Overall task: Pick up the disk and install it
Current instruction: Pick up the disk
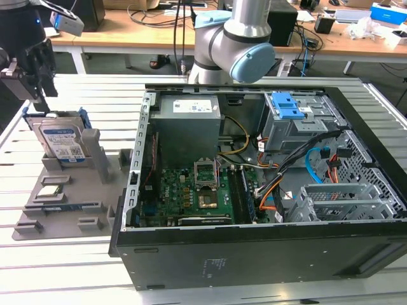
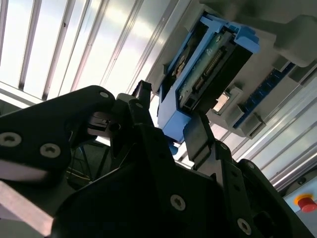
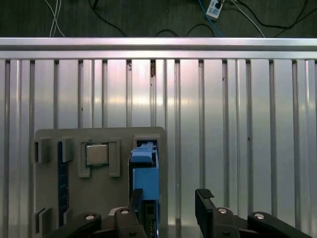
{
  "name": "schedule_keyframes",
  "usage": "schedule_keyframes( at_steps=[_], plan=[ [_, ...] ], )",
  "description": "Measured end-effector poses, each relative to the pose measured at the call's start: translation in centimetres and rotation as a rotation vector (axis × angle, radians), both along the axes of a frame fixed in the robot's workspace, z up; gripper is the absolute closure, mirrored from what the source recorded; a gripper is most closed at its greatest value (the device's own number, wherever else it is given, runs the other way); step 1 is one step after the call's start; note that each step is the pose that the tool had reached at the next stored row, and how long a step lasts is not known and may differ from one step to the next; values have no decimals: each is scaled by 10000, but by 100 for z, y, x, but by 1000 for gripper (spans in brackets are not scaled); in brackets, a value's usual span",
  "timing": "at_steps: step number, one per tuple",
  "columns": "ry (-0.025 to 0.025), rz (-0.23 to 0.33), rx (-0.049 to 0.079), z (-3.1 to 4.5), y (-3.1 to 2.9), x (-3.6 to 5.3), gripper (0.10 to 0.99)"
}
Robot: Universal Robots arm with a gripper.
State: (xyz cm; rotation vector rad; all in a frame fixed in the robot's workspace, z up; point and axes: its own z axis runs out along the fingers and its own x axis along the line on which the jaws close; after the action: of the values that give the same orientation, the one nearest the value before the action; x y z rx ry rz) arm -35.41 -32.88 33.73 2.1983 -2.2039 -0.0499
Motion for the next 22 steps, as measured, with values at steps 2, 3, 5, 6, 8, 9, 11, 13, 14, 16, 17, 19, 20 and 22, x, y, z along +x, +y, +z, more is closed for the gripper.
schedule_keyframes(
  at_steps=[2,3,5,6,8,9,11,13,14,16,17,19,20,22],
  plan=[
    [-3,42,0,-1,-61,-17,545],
    [-3,84,1,-3,-150,-24,545],
    [-3,129,1,-10,-189,-24,545],
    [-4,216,2,-26,-196,-21,545],
    [-2,376,0,-53,-197,-11,545],
    [0,477,0,-71,-197,-3,545],
    [-2,651,1,-120,-197,21,545],
    [0,704,-1,-187,-196,27,545],
    [0,728,-2,-240,-197,27,545],
    [-1,762,-1,-328,-197,30,545],
    [-1,774,-1,-362,-197,31,545],
    [0,781,-1,-426,-197,31,545],
    [-1,782,-1,-458,-197,31,545],
    [2,783,-13,-462,-198,31,545]
  ],
)
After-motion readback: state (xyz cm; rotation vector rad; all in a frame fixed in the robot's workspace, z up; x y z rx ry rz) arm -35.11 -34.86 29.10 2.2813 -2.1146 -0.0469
